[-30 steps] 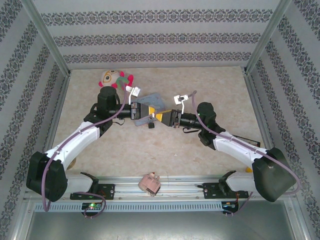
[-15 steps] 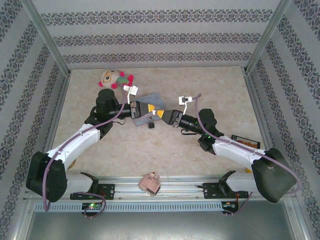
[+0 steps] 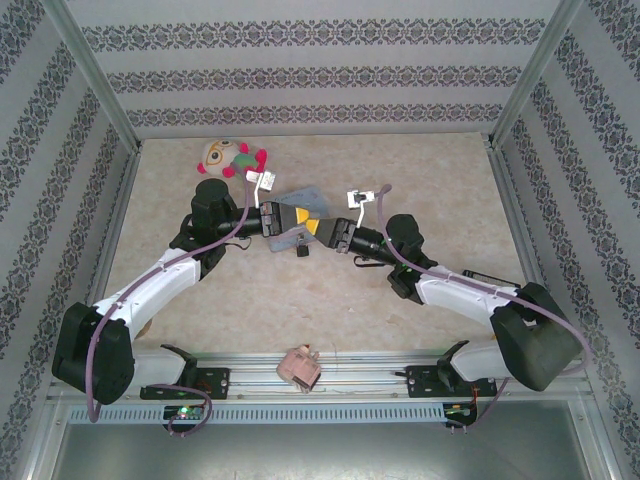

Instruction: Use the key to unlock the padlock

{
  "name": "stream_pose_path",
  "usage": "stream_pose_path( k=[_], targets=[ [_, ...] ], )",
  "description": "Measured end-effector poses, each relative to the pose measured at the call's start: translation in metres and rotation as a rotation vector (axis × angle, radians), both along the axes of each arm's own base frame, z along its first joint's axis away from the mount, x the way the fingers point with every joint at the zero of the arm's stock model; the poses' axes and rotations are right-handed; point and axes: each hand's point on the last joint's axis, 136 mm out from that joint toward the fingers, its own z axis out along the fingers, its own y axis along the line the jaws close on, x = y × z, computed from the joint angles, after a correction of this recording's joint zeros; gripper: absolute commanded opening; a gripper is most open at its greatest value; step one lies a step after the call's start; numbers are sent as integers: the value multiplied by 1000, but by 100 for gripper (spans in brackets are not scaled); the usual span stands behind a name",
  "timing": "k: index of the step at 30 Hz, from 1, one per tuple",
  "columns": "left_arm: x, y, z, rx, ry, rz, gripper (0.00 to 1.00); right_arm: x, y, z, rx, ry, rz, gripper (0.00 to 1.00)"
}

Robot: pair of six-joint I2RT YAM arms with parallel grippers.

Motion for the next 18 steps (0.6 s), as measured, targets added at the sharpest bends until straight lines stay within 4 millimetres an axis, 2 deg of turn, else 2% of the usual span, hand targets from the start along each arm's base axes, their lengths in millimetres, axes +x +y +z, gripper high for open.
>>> stream_pose_path(
  k=[13,18],
  targets=[
    [4,1,1,-7,17,28,0,-1,1,4,11,-16,10,35],
    [5,1,5,-21,14,32,0,-1,1,4,11,-16,10,30]
  ],
)
